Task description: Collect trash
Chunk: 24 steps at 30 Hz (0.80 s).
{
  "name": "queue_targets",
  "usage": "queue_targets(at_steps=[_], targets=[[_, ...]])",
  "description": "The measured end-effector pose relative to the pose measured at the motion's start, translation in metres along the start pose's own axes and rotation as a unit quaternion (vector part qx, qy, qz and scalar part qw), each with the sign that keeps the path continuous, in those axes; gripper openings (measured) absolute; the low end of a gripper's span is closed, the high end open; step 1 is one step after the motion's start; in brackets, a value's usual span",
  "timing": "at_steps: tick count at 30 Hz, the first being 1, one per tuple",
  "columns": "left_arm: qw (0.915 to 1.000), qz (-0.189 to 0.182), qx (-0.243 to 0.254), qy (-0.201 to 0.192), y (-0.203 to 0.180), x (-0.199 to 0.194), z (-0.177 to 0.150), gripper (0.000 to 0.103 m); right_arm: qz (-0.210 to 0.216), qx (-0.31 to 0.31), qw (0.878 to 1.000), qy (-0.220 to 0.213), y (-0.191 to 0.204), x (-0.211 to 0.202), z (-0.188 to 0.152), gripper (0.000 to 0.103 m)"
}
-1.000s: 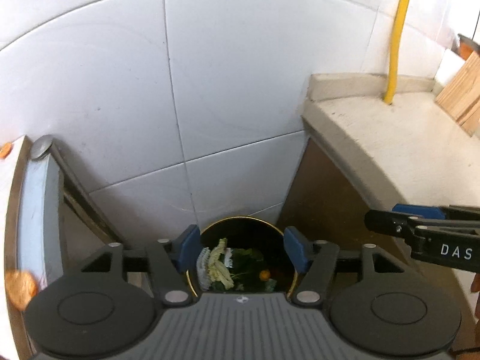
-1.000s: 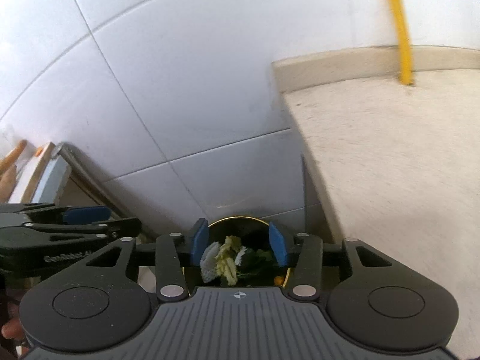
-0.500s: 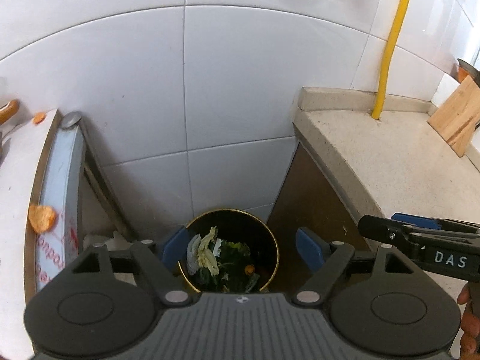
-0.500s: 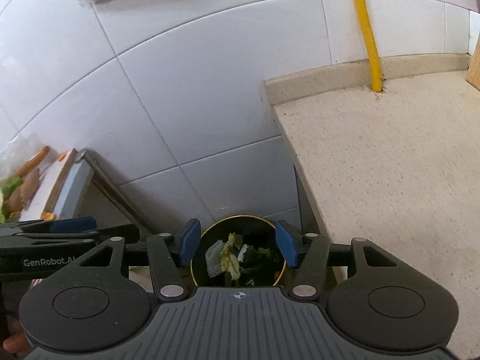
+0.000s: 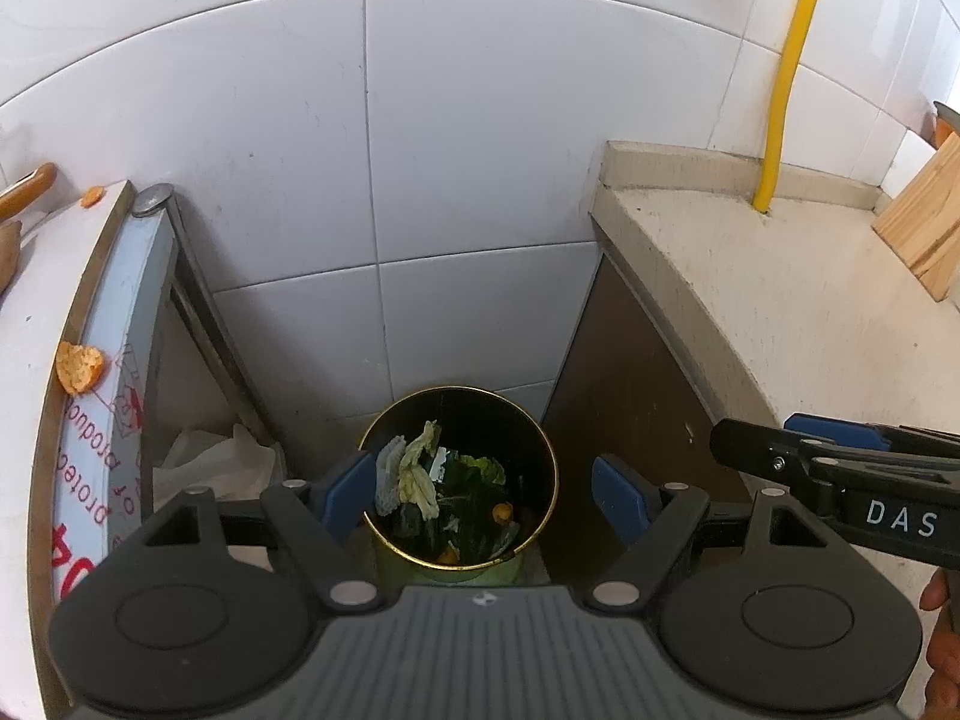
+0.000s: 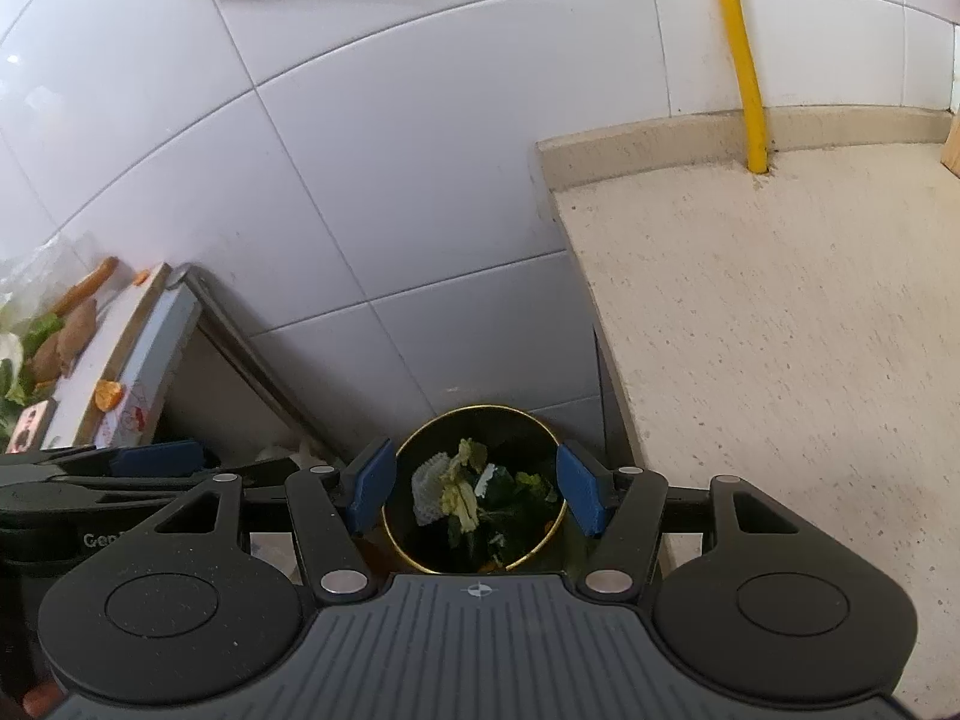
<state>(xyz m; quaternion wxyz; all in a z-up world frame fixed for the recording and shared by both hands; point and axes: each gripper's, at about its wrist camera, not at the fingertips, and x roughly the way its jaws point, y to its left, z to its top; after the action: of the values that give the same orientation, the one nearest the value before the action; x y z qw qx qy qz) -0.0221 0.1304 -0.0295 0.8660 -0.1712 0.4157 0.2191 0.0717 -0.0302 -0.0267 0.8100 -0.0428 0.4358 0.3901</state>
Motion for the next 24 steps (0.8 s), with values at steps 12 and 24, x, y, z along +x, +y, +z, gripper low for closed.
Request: queue_targets(at_steps=[12,24], targets=[[0.9999,0.011,0.002,-0.006,-0.006,-0.007,-0.004,0.073,0.01,-0.007,1.0,0.008,0.0,-0.003,-0.004,0.068],[0.9985,0.036,0.029,-0.028,-0.014,-0.016,-0.005,0.073,0.014,-0.008,1.0,0.008,-0.002,-0.008,-0.006,0.068]])
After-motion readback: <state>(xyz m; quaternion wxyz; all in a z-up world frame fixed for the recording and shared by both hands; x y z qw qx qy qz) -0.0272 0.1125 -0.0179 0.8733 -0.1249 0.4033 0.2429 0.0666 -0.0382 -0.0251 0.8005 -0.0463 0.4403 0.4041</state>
